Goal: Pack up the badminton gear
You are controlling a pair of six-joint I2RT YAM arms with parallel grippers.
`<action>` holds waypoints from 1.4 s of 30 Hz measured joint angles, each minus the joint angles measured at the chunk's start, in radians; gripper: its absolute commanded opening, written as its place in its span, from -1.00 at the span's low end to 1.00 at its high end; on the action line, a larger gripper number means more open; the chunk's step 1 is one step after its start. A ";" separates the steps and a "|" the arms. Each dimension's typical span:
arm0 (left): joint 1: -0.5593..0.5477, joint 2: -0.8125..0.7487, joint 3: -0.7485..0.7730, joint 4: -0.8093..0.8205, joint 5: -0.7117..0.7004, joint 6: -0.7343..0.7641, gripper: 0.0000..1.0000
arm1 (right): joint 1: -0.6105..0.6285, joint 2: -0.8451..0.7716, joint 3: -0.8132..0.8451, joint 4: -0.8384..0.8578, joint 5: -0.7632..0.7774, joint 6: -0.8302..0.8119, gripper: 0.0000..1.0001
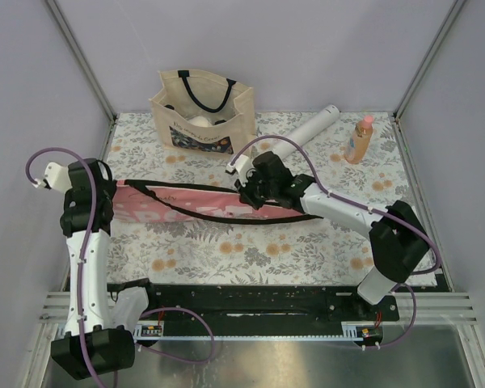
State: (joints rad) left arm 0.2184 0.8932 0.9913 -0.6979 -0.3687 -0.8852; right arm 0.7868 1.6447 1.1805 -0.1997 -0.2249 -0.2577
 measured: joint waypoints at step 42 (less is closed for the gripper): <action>-0.001 -0.058 -0.037 0.064 -0.012 0.038 0.19 | 0.109 0.757 0.779 0.229 -0.175 1.185 -0.24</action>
State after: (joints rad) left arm 0.2173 0.8352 0.9546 -0.6334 -0.3805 -0.8471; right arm 0.8963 2.4020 1.9594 0.0288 -0.3996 0.9272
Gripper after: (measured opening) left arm 0.595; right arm 0.392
